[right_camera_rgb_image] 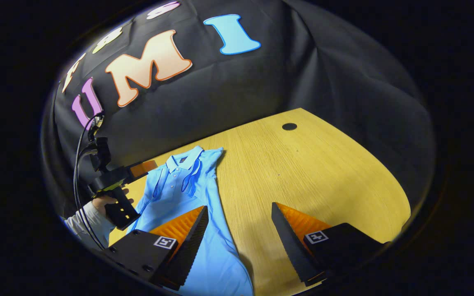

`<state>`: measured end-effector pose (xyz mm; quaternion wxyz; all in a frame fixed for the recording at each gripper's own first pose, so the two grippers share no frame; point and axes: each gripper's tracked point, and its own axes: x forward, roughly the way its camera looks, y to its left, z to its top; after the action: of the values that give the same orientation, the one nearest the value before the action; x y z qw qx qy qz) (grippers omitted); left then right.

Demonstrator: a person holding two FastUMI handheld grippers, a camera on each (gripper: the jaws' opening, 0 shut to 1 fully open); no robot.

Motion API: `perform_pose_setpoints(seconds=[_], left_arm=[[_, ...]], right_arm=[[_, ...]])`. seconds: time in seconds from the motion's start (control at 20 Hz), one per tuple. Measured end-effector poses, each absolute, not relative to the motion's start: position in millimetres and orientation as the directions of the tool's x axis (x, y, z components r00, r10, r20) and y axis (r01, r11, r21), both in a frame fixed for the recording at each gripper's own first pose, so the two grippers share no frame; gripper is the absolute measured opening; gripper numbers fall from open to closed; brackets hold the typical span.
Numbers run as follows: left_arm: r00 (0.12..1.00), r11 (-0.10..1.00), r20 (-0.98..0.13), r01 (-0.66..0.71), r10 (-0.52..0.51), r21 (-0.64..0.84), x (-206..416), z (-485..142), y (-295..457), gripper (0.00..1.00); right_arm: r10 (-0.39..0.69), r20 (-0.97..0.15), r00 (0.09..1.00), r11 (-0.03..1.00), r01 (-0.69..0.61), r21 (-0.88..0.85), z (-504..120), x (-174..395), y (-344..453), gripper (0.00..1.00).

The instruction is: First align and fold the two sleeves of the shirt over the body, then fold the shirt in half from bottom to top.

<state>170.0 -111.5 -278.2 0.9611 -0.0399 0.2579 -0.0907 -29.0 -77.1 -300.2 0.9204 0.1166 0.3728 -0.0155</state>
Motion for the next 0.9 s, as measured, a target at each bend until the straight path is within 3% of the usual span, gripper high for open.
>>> perform_pose_setpoints(seconds=[0.45,0.9], left_arm=[[0.897,0.989,-0.418,0.145,-0.145,-0.033,49.1,-215.8,-67.9,0.96],[0.877,0.991,-0.470,0.128,-0.100,0.026,-52.1,-212.8,-21.9,0.95]], right_arm=[[0.109,-0.608,0.786,0.992,-0.044,0.121,-267.8,-62.7,-69.0,0.97],[0.215,-0.594,0.775,0.976,-0.199,0.094,-263.6,-106.5,-48.5,0.97]])
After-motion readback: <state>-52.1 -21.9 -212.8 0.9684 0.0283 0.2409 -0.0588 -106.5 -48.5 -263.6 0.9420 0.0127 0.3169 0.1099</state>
